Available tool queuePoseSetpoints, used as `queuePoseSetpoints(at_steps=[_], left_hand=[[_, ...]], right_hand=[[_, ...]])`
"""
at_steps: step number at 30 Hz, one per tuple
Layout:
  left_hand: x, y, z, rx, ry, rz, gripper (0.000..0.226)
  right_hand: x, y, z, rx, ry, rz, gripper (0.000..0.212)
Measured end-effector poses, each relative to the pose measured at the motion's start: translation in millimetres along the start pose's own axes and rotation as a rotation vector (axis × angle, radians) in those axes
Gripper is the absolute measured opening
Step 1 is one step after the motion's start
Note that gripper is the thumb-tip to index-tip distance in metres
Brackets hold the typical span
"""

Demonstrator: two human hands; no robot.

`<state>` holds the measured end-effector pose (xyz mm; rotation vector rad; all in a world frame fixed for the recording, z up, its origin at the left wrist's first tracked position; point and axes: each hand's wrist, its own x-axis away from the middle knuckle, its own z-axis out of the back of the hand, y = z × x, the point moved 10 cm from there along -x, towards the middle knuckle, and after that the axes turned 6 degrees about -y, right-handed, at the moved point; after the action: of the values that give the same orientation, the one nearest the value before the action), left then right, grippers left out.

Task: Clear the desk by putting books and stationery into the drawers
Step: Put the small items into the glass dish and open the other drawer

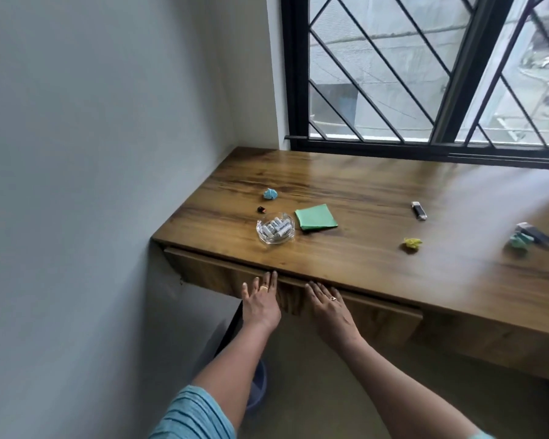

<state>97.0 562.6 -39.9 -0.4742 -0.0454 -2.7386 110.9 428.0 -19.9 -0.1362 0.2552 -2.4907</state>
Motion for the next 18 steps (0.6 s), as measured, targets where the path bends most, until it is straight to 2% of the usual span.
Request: queuePoseSetpoints(at_steps=[2, 6, 8, 12, 16, 18], left_hand=[[1, 2, 1, -0.033, 0.014, 0.000, 0.077], [8, 11, 6, -0.047, 0.123, -0.074, 0.065], [12, 8, 6, -0.060, 0.146, -0.135, 0.060], [27, -5, 10, -0.049, 0.105, -0.206, 0.060], [63, -4, 24, -0.128, 0.094, -0.312, 0.030], [80, -4, 21, -0.218, 0.045, -0.340, 0.028]], right_hand=[[-4, 2, 0, -0.055, 0.015, -0.052, 0.057], [-12, 0, 8, -0.081, -0.046, -0.157, 0.063], [-11, -5, 12, -0.078, -0.028, -0.218, 0.056], [5, -19, 9, -0.101, -0.047, -0.339, 0.038], [36, -32, 8, -0.207, -0.047, -0.443, 0.037], [52, -45, 7, -0.215, -0.078, -0.461, 0.035]])
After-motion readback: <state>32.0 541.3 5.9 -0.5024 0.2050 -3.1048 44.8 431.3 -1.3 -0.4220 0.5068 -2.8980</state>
